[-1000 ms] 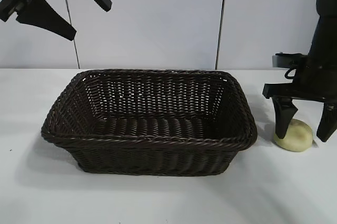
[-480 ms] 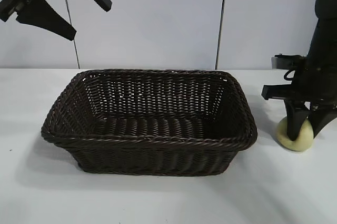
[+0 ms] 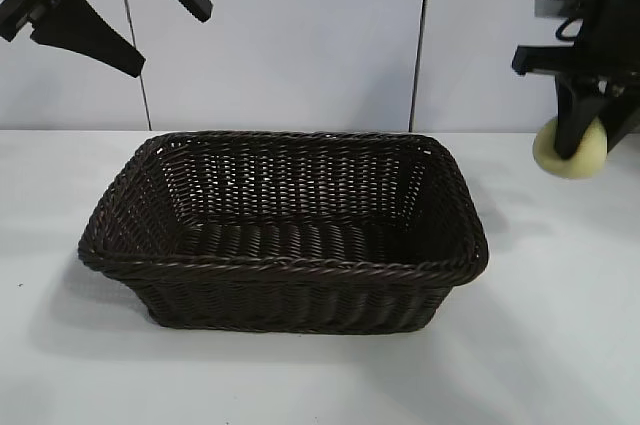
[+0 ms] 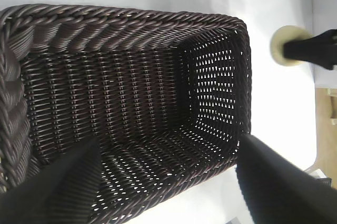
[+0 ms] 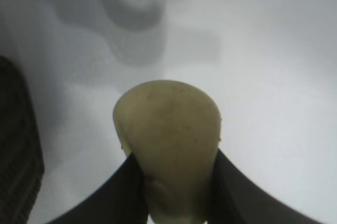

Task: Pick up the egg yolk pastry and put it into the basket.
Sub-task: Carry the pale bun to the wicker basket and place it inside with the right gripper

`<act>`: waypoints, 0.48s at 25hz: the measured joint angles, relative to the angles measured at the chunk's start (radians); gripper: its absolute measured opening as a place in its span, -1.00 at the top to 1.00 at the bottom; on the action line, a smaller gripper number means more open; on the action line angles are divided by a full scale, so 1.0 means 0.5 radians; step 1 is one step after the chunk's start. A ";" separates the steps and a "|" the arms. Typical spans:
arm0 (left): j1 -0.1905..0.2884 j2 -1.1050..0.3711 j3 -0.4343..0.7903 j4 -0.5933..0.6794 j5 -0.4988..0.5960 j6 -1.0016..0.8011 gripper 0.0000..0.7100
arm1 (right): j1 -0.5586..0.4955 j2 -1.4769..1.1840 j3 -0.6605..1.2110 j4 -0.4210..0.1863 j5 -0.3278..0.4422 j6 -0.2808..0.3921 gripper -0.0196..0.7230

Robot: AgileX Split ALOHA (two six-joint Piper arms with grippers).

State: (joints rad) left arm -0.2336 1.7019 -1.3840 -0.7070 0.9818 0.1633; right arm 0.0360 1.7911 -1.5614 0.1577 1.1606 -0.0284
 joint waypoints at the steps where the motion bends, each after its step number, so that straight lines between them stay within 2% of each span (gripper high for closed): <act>1: 0.000 0.000 0.000 0.000 0.000 0.000 -0.48 | 0.000 -0.012 0.000 0.034 0.008 -0.012 0.35; 7: 0.000 0.000 0.000 0.000 0.000 0.000 -0.48 | 0.004 -0.017 0.000 0.238 0.056 -0.097 0.35; 12: 0.000 0.000 0.000 0.000 0.000 0.000 -0.48 | 0.155 -0.017 0.000 0.262 0.042 -0.131 0.35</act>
State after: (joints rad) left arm -0.2336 1.7019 -1.3840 -0.7070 0.9818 0.1633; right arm 0.1135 1.7825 -1.5614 0.2887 1.1818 -0.0941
